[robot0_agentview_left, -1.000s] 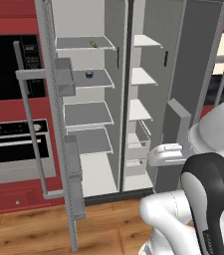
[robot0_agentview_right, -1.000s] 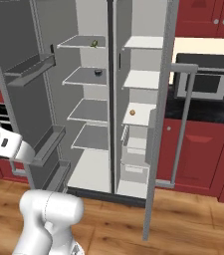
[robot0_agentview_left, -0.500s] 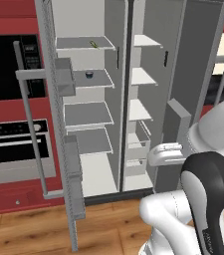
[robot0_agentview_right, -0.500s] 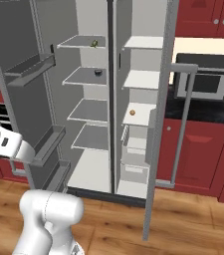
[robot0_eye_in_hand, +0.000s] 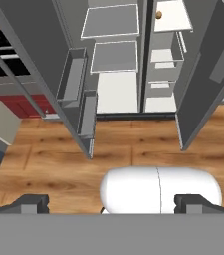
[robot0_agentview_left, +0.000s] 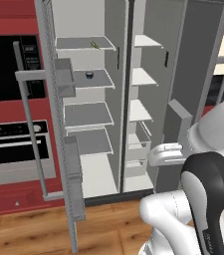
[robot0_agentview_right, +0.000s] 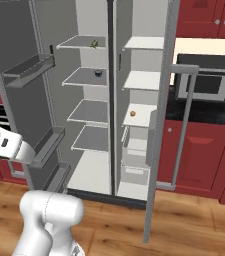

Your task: Pick up the frozen fish from the freezer, place it on any shelf in the fridge, and close the fridge and freezer doors when done.

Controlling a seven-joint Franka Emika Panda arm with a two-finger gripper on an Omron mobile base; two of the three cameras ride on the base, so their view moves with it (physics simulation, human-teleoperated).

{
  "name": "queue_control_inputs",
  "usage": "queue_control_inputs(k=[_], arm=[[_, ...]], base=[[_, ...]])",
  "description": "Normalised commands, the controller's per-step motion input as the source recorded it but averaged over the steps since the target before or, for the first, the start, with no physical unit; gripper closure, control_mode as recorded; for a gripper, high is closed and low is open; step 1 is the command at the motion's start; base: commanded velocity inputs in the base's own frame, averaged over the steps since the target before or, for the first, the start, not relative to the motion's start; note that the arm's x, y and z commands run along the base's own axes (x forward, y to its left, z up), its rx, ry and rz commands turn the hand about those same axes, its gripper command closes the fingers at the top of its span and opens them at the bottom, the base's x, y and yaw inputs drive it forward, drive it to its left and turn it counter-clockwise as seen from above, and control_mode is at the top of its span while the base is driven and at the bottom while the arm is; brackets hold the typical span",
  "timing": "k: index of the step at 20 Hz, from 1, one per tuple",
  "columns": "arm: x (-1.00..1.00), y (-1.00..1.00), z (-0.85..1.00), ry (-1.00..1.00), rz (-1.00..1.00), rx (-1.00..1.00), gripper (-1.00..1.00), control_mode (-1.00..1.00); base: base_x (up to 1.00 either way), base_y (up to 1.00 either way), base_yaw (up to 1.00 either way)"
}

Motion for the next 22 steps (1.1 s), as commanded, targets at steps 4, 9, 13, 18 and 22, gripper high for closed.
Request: queue_control_inputs(k=[4, 9, 13, 18, 22], arm=[[0.0, 0.0, 0.0, 0.0, 0.0, 0.0, -1.0, 1.0], [0.0, 0.0, 0.0, 0.0, 0.0, 0.0, -1.0, 1.0], [-0.29, 0.02, 0.08, -0.06, 0.0, 0.0, -1.0, -1.0], [-0.72, 0.18, 0.1, -0.15, 0.0, 0.0, -1.0, -1.0], [-1.0, 0.93, 0.16, -0.39, 0.01, -0.12, -1.0, -1.0]], base=[[0.38, 0.0, 0.0], [0.21, 0.0, 0.0], [-0.04, 0.0, 0.0], [0.0, 0.0, 0.0], [0.0, 0.0, 0.0]])
